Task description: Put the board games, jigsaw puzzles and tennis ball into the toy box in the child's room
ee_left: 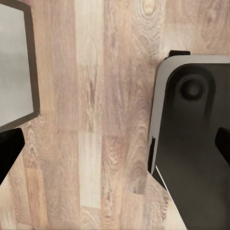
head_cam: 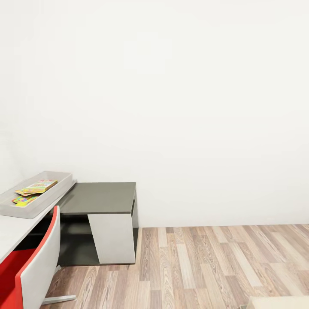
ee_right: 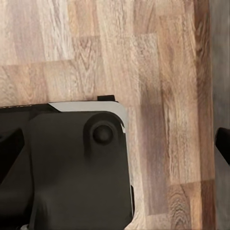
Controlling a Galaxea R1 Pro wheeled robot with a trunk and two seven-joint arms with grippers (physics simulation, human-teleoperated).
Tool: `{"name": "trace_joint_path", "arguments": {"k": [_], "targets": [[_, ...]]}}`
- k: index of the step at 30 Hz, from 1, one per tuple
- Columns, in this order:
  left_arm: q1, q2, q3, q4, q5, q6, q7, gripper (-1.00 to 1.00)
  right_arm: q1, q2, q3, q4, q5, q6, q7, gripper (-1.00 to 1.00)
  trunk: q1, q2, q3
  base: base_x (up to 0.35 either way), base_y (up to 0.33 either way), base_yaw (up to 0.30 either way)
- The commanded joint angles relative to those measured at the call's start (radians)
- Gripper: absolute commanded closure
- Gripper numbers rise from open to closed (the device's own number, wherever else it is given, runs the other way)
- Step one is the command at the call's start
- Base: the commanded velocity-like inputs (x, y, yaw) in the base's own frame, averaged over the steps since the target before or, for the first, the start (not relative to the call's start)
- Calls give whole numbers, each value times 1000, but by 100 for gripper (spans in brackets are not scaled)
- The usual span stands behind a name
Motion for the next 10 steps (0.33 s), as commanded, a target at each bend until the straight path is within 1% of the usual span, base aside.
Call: {"name": "trace_joint_path", "arguments": {"k": [1, 10], "targets": [[-1, 0, 8, 2, -10, -4, 3, -100, 0, -1, 8, 0, -6, -2, -3, -100, 0, -1, 0, 0, 0, 0], [-1, -1, 9, 0, -10, -4, 3, -100, 0, -3, 9, -1, -6, -1, -3, -100, 0, -1, 0, 0, 0, 0]]}}
